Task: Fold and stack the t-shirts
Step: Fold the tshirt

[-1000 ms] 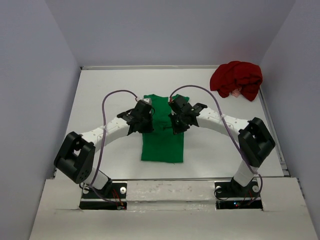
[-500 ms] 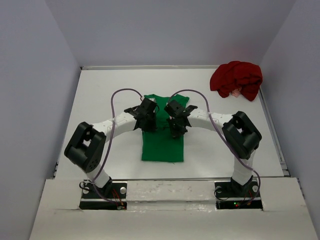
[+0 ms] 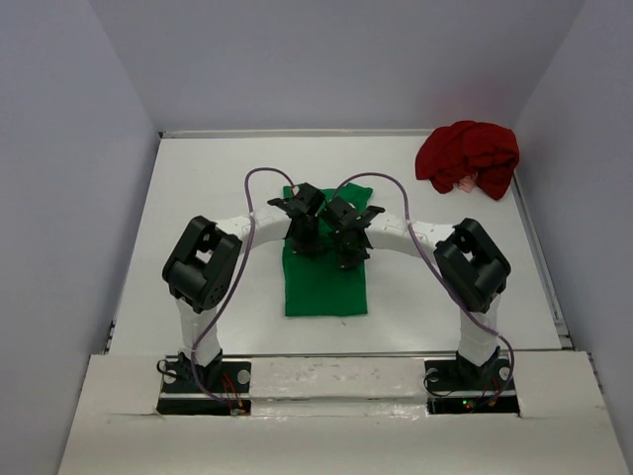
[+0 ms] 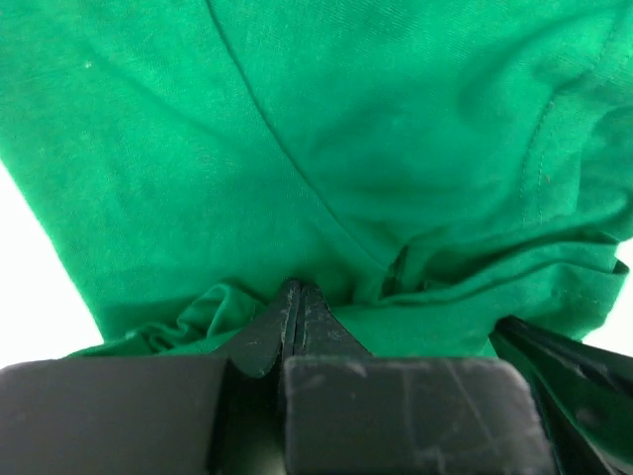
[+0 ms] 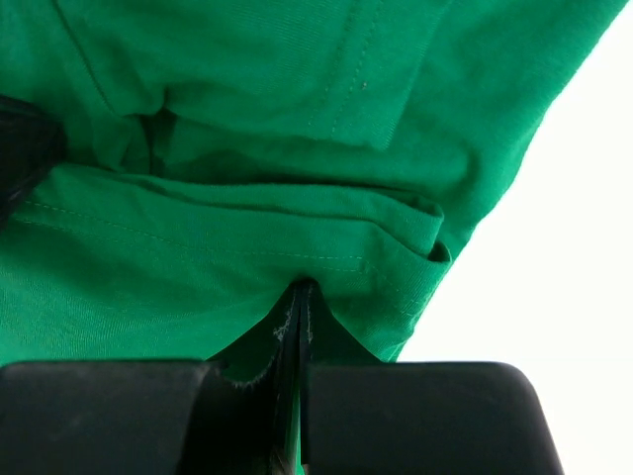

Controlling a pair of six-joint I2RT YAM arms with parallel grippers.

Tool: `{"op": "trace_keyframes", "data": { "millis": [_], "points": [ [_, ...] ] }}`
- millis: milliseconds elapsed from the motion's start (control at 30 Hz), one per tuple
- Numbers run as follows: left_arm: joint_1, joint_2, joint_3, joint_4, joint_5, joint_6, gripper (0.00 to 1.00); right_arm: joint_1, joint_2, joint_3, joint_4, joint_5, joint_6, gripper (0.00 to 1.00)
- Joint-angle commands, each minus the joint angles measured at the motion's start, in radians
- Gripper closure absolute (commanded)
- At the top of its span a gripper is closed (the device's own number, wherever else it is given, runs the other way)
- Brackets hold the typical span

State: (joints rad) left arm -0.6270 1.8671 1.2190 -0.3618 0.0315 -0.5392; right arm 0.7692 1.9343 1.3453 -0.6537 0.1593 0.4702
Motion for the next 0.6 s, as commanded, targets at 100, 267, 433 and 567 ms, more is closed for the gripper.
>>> {"op": "trace_keyframes", "data": {
  "millis": [100, 267, 433, 567],
  "points": [
    [0.000, 0.113, 0.154, -0.068, 0.036, 0.019, 1.00, -0.011, 0.017, 0.012, -0.055, 0.079, 0.018, 1.00],
    [0.000, 0.187, 0.266, -0.095, 0.042, 0.034, 1.00, -0.030, 0.026, 0.017, -0.057, 0.080, 0.018, 1.00],
    [0.000, 0.213, 0.292, -0.089, 0.064, 0.027, 1.00, -0.062, 0.032, 0.023, -0.055, 0.082, 0.004, 1.00],
    [-0.002, 0.218, 0.289, -0.086, 0.065, 0.027, 1.00, -0.113, 0.032, 0.034, -0.050, 0.082, -0.027, 1.00]
  ]
}}
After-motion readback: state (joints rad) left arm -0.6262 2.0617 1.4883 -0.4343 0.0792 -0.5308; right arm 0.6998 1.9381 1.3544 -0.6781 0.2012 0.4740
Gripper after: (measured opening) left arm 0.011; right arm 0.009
